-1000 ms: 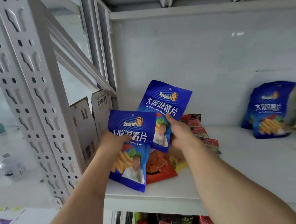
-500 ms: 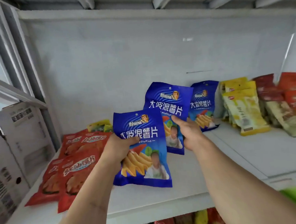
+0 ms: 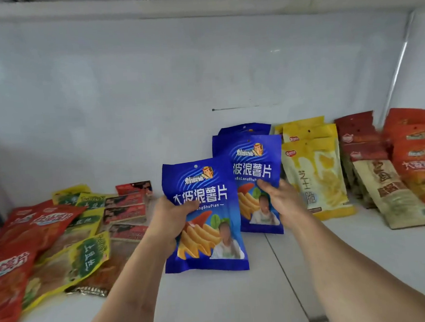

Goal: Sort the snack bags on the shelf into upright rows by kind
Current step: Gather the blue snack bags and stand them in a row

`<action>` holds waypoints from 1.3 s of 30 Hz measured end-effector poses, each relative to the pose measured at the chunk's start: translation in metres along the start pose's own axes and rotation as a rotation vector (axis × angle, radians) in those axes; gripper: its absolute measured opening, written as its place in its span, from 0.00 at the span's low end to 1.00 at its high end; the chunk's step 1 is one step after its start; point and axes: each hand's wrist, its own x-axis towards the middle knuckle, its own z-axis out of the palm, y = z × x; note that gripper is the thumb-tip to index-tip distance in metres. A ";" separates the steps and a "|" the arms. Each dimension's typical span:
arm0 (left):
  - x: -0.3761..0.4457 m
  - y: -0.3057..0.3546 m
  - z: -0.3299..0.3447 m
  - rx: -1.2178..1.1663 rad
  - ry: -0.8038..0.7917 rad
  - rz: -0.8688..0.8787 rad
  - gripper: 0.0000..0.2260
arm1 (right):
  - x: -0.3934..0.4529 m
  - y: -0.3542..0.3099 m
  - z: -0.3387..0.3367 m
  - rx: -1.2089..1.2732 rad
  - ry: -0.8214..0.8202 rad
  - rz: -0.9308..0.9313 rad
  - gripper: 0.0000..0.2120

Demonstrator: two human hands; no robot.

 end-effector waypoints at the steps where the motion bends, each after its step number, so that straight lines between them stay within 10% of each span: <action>1: 0.002 -0.002 0.006 0.003 0.009 -0.004 0.09 | 0.007 0.003 -0.006 -0.016 -0.004 0.005 0.11; 39: 0.080 -0.038 0.113 0.161 0.175 0.134 0.21 | 0.081 0.031 -0.001 0.162 -0.046 -0.062 0.20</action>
